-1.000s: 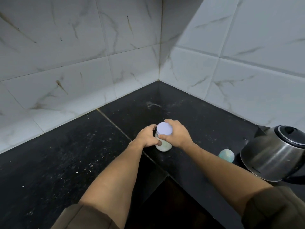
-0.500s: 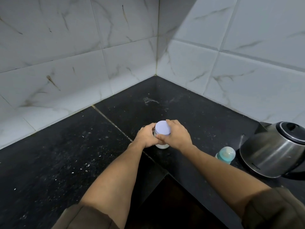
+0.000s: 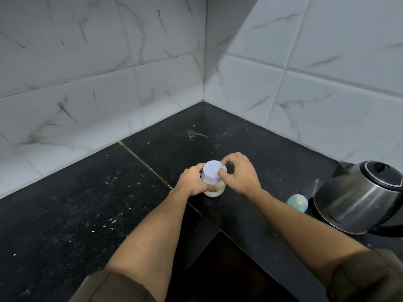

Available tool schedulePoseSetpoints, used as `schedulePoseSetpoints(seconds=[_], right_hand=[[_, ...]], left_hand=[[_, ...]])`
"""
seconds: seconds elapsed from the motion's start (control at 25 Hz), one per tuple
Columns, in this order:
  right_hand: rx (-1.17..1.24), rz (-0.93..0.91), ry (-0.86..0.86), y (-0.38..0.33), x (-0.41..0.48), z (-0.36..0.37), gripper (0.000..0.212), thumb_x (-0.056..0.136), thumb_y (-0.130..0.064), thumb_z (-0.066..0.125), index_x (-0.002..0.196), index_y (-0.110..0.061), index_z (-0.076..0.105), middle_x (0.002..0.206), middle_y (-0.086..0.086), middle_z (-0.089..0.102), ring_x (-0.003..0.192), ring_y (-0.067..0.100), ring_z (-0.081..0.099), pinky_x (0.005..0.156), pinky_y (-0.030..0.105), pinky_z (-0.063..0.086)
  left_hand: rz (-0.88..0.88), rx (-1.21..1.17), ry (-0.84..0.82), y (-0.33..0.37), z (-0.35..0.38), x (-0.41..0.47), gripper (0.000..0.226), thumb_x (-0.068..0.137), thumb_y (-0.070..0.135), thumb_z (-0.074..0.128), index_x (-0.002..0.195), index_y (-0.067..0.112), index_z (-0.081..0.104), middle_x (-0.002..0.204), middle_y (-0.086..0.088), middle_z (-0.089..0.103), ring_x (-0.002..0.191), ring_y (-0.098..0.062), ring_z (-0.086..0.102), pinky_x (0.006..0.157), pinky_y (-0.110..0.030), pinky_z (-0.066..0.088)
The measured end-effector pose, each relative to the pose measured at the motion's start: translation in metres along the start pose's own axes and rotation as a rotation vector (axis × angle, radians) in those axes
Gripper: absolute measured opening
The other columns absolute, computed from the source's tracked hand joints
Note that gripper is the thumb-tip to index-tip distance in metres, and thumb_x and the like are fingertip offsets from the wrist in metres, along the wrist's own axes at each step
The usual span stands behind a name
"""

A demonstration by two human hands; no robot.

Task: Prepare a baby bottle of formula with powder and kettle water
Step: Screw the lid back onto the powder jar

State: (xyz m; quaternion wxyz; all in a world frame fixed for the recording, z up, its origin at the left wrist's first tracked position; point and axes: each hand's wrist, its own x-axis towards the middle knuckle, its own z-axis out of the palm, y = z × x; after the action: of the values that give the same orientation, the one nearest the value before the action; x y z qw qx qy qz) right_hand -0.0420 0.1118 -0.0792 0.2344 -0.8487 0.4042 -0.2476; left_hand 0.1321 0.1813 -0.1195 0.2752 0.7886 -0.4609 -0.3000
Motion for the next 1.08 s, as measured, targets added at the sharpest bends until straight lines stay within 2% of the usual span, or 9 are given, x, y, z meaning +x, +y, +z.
schedulePoseSetpoints(seconds=[0.08, 0.2, 0.36, 0.44, 0.52, 0.64, 0.84, 0.96, 1.08], right_hand=[[-0.006, 0.001, -0.247, -0.007, 0.007, -0.001, 0.070, 0.078, -0.034, 0.072, 0.144, -0.021, 0.053, 0.144, 0.001, 0.055, 0.130, 0.022, 0.049, 0.105, 0.038, 0.047], [-0.145, 0.028, -0.383, -0.017, 0.016, 0.003, 0.097, 0.079, -0.035, 0.076, 0.161, -0.021, 0.027, 0.154, 0.005, 0.048, 0.137, 0.028, 0.047, 0.110, 0.044, 0.045], [-0.426, 0.064, -0.142, -0.021, 0.018, 0.004, 0.081, 0.083, -0.066, 0.070, 0.144, -0.017, 0.048, 0.131, 0.005, 0.062, 0.116, 0.028, 0.062, 0.095, 0.043, 0.051], [-0.390, 0.030, -0.040, -0.022, 0.016, 0.002, 0.067, 0.086, -0.065, 0.065, 0.132, -0.017, 0.055, 0.122, 0.003, 0.065, 0.109, 0.026, 0.063, 0.090, 0.041, 0.049], [-0.298, -0.011, -0.124, -0.021, 0.017, 0.000, 0.068, 0.084, -0.052, 0.071, 0.140, -0.018, 0.050, 0.133, 0.003, 0.059, 0.119, 0.026, 0.057, 0.095, 0.041, 0.048], [-0.260, 0.007, -0.356, -0.023, 0.022, 0.003, 0.092, 0.083, -0.036, 0.074, 0.160, -0.018, 0.029, 0.149, 0.009, 0.050, 0.133, 0.030, 0.049, 0.105, 0.044, 0.047], [-0.353, 0.031, -0.268, -0.024, 0.028, 0.005, 0.098, 0.081, -0.046, 0.079, 0.160, -0.018, 0.028, 0.146, 0.010, 0.054, 0.131, 0.031, 0.053, 0.102, 0.045, 0.051], [-0.348, -0.023, -0.417, -0.026, 0.032, 0.004, 0.100, 0.084, -0.038, 0.077, 0.164, -0.018, 0.020, 0.155, 0.011, 0.045, 0.140, 0.032, 0.045, 0.110, 0.042, 0.045], [-0.411, -0.020, -0.420, -0.027, 0.033, 0.010, 0.091, 0.085, -0.034, 0.074, 0.161, -0.017, 0.027, 0.140, 0.010, 0.057, 0.127, 0.031, 0.054, 0.099, 0.041, 0.051]], left_hand=[[0.021, 0.019, 0.002, 0.000, -0.001, 0.000, 0.097, 0.038, 0.065, 0.087, 0.128, 0.037, 0.063, 0.112, 0.013, 0.070, 0.106, -0.015, 0.065, 0.096, -0.042, 0.056], [0.039, 0.038, 0.006, 0.003, -0.003, -0.001, 0.087, 0.049, 0.055, 0.091, 0.129, 0.036, 0.063, 0.111, 0.013, 0.071, 0.105, -0.015, 0.066, 0.094, -0.040, 0.056], [0.026, 0.067, 0.025, 0.004, -0.003, -0.001, 0.081, 0.051, 0.057, 0.093, 0.124, 0.036, 0.064, 0.107, 0.013, 0.071, 0.102, -0.016, 0.066, 0.091, -0.039, 0.057], [0.023, 0.074, 0.034, 0.005, -0.003, -0.001, 0.080, 0.050, 0.058, 0.093, 0.122, 0.036, 0.065, 0.106, 0.013, 0.071, 0.100, -0.016, 0.067, 0.090, -0.040, 0.058], [0.022, 0.088, 0.028, 0.006, -0.004, -0.001, 0.079, 0.050, 0.057, 0.093, 0.120, 0.035, 0.065, 0.106, 0.012, 0.071, 0.100, -0.017, 0.067, 0.090, -0.041, 0.057], [0.011, 0.092, 0.026, 0.007, -0.003, 0.001, 0.080, 0.046, 0.058, 0.092, 0.118, 0.036, 0.065, 0.105, 0.012, 0.071, 0.102, -0.018, 0.066, 0.092, -0.042, 0.057], [0.005, 0.109, 0.038, 0.008, -0.004, 0.003, 0.074, 0.051, 0.056, 0.096, 0.115, 0.033, 0.066, 0.103, 0.012, 0.072, 0.099, -0.018, 0.067, 0.090, -0.041, 0.057], [0.016, 0.124, 0.034, 0.009, -0.004, 0.003, 0.071, 0.053, 0.051, 0.097, 0.113, 0.031, 0.066, 0.101, 0.011, 0.071, 0.097, -0.017, 0.067, 0.087, -0.038, 0.056], [0.024, 0.147, 0.041, 0.010, -0.004, 0.003, 0.068, 0.050, 0.053, 0.096, 0.107, 0.031, 0.066, 0.098, 0.010, 0.070, 0.095, -0.017, 0.066, 0.085, -0.040, 0.058]])
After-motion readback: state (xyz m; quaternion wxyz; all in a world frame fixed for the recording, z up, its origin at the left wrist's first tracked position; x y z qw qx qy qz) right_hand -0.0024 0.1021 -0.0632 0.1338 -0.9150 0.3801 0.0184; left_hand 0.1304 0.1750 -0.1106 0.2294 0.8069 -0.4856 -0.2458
